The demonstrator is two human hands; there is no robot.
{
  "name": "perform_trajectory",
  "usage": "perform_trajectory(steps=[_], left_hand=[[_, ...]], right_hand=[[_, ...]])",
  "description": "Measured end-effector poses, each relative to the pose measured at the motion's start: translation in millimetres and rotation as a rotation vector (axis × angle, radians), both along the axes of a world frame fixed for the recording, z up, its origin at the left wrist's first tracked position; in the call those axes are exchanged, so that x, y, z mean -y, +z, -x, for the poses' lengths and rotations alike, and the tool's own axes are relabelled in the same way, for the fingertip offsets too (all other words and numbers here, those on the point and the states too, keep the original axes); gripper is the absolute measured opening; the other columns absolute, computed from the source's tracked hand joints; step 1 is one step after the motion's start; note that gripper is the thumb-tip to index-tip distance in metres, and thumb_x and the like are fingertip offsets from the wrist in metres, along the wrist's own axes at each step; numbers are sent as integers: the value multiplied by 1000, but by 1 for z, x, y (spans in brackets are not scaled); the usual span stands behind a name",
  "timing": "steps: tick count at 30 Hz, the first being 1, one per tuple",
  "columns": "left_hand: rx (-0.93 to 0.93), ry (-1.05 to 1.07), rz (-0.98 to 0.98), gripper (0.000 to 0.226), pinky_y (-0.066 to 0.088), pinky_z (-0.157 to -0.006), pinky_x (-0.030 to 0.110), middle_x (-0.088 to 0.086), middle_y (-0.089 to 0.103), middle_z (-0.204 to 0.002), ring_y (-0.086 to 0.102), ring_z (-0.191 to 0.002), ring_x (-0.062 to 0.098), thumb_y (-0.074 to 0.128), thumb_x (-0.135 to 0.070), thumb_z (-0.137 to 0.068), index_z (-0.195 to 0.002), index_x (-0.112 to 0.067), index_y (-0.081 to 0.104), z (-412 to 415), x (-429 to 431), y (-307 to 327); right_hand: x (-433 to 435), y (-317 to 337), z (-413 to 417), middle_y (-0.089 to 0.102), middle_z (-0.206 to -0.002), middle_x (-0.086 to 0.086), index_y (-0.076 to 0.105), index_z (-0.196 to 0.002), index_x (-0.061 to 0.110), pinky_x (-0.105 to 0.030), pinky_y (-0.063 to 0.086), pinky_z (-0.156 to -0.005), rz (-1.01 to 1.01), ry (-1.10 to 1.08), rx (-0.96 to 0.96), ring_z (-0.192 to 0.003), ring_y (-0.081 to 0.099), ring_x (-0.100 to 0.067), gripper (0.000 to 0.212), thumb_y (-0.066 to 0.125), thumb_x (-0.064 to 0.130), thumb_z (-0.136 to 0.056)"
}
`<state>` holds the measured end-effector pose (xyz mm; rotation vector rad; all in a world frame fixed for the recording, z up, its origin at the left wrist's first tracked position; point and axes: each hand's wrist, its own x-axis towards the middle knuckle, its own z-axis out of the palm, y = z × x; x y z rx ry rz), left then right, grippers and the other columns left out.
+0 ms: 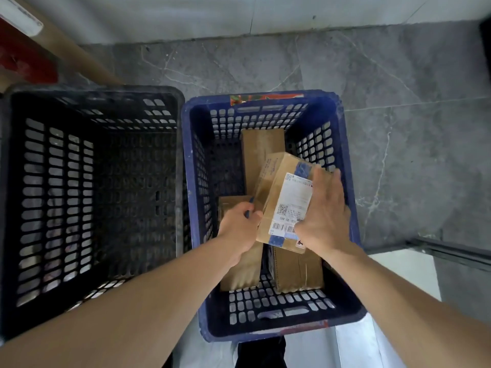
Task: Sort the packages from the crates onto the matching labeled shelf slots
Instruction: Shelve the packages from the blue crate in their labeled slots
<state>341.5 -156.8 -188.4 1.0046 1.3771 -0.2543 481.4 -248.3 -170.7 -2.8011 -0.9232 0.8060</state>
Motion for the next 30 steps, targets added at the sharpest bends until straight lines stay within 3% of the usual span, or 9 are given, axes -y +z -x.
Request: perform_trajectory(steps=[5,9,14,17,19,21,23,26,30], left_hand=[[-29,-12,-31,34,59,-78,38,1,64,-123,61,-91,16,53,-35,-103,-137,-31,54,-4,3,0],[-30,-18,-21,35,59,-86,44,-1,63,-124,63,-99,20,54,-37,-102,-136,-31,54,-5,1,2],[-68,107,-3,43,61,-84,48,2,67,-110,68,-96,25,64,-39,-93,-132,-24,53,-6,-6,5],[-66,146,-88,59,52,-70,33,10,63,-117,62,-87,19,63,-44,-93,-142,-16,46,-11,-24,15],[2,228,-103,63,51,-72,33,11,61,-123,60,-88,17,60,-49,-91,-142,-16,45,-17,-40,25],[81,310,-42,68,54,-93,48,3,61,-124,63,-104,24,60,-59,-78,-136,-26,50,-26,-53,33],[138,286,2,52,48,-103,51,-3,60,-116,61,-112,24,61,-59,-80,-123,-29,56,-32,-58,36],[155,213,-86,31,45,-91,34,-9,59,-106,57,-103,14,53,-46,-100,-121,-24,58,-31,-58,36],[13,143,-187,49,39,-87,33,-2,53,-133,51,-106,19,47,-52,-100,-140,-23,52,-10,-48,27]], right_hand=[[-11,2,-23,-19,-171,-13,-24,-158,33,-56,9,-126,224,446,33,-159,-14,-34,138,86,22,-76],[-20,2,-30,15,-160,-16,-8,-159,33,-52,23,-122,149,433,25,-152,20,-37,134,90,25,-67],[-21,6,-31,39,-132,-10,-4,-161,36,-45,53,-95,132,192,-42,-115,53,-31,135,92,31,-65],[-2,12,-20,46,-128,-13,-6,-163,39,-35,52,-78,151,-24,-112,-101,63,-34,129,88,45,-74],[13,10,-7,52,-134,-13,4,-163,37,-33,50,-82,197,-176,-172,-107,65,-34,114,80,57,-80],[27,4,11,64,-131,-7,30,-151,29,-40,57,-90,200,-356,-292,-109,67,-31,87,74,62,-84],[34,-2,29,69,-116,-2,40,-136,21,-48,63,-81,147,-560,-427,-96,71,-27,73,75,60,-85],[34,-4,49,60,-96,4,35,-141,13,-44,65,-71,64,-787,-550,-82,68,-22,82,80,53,-84],[34,-10,64,60,-102,-1,50,-109,12,-43,61,-83,153,-840,-579,-86,61,-21,70,73,71,-79]])
